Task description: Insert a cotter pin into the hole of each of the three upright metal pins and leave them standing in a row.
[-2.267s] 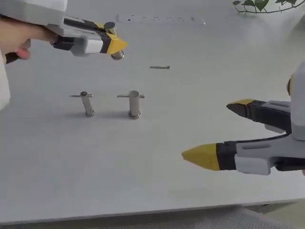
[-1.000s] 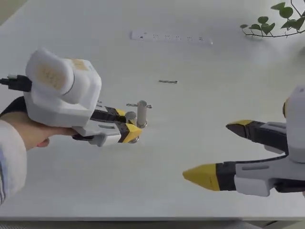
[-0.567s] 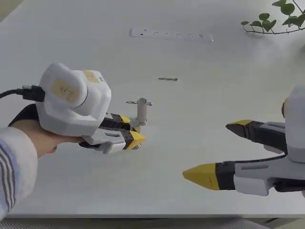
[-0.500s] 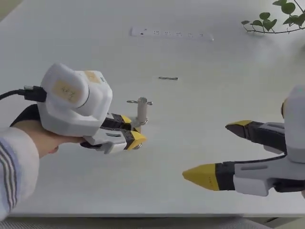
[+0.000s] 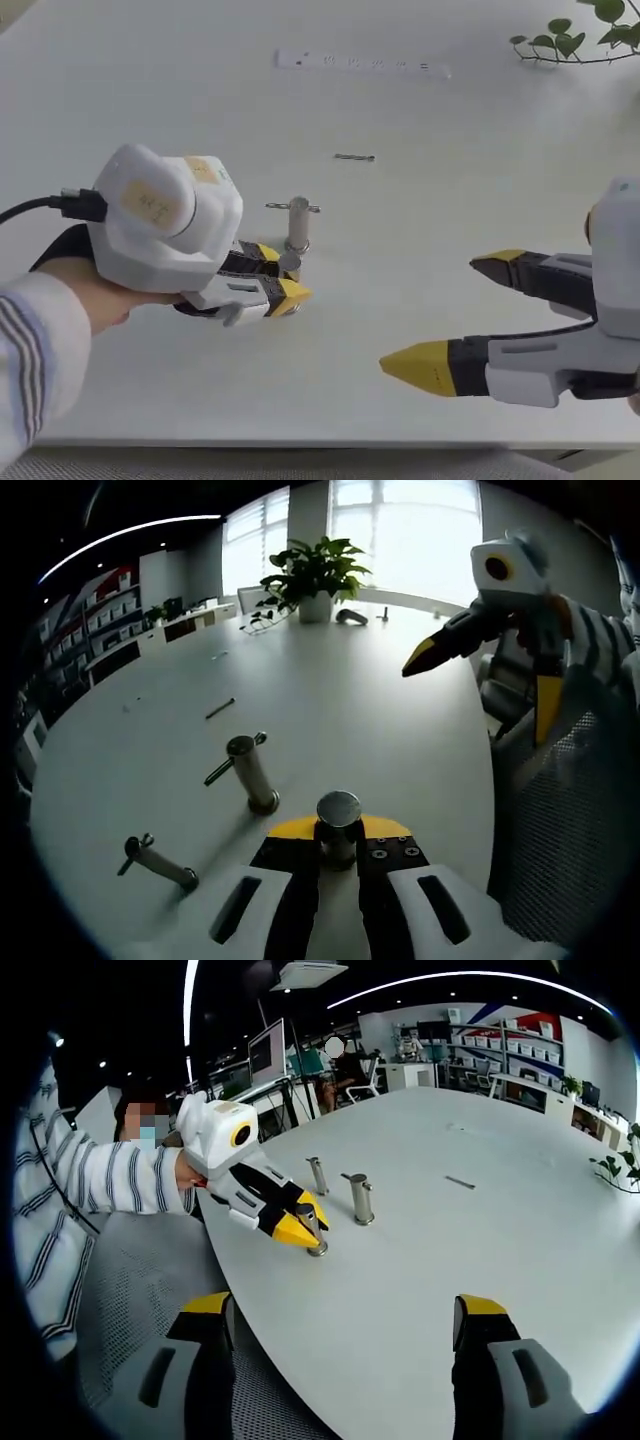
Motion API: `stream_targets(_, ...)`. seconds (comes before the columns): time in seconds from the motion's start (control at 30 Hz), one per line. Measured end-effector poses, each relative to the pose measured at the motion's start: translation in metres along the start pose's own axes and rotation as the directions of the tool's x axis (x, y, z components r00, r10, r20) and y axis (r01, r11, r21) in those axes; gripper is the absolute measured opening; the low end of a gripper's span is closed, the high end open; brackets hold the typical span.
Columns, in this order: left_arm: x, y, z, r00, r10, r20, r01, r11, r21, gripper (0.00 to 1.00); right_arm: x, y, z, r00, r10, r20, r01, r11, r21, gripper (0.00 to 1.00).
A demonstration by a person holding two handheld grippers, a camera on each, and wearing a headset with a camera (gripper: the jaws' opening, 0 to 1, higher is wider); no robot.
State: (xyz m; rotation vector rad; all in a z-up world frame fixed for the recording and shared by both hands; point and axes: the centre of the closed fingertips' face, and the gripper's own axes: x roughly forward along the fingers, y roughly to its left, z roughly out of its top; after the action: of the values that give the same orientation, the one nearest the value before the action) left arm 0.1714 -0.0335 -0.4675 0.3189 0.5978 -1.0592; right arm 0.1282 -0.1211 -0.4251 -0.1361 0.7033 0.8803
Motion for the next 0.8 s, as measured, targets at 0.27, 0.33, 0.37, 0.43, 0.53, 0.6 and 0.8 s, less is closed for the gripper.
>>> stream_targets(0.27, 0.0, 0.0, 0.0, 0.9999, 0.003, 0.016, -0.003, 1.0, -0.005, 0.1, 0.002, 0.001, -0.001, 1.0, 0.006, -0.006, -0.006, 1.0, -0.001, 0.89)
stream_targets(0.33, 0.0, 0.0, 0.0, 0.9997, 0.003, 0.023, -0.003, 1.0, -0.019, 0.1, 0.002, 0.001, -0.001, 0.9999, 0.007, -0.008, -0.007, 1.0, 0.0, 0.89)
stream_targets(0.37, 0.0, 0.0, 0.0, 0.9997, 0.004, 0.025, -0.004, 1.0, -0.019, 0.1, 0.003, 0.002, -0.002, 0.9999, 0.008, -0.008, -0.008, 1.0, 0.0, 0.89)
stream_targets(0.43, 0.0, -0.001, 0.001, 0.9995, 0.009, 0.032, -0.009, 1.0, -0.009, 0.1, 0.003, 0.002, -0.001, 0.9999, 0.01, -0.009, -0.01, 1.0, -0.001, 0.89)
stream_targets(0.53, 0.0, 0.0, 0.001, 0.9989, 0.02, 0.043, -0.02, 1.0, 0.003, 0.1, 0.004, 0.003, -0.002, 0.9998, 0.015, -0.012, -0.015, 1.0, -0.003, 0.89)
stream_targets(0.6, 0.0, 0.0, 0.0, 0.9991, 0.021, 0.038, -0.021, 1.0, 0.005, 0.11, 0.004, 0.003, -0.001, 0.9998, 0.018, -0.012, -0.018, 1.0, -0.005, 0.89)
stream_targets(0.8, -0.015, -0.003, 0.006, 0.9976, -0.004, 0.069, 0.004, 1.0, -0.008, 0.27, 0.003, 0.002, 0.0, 0.9998, 0.017, -0.013, -0.017, 1.0, -0.009, 0.89)
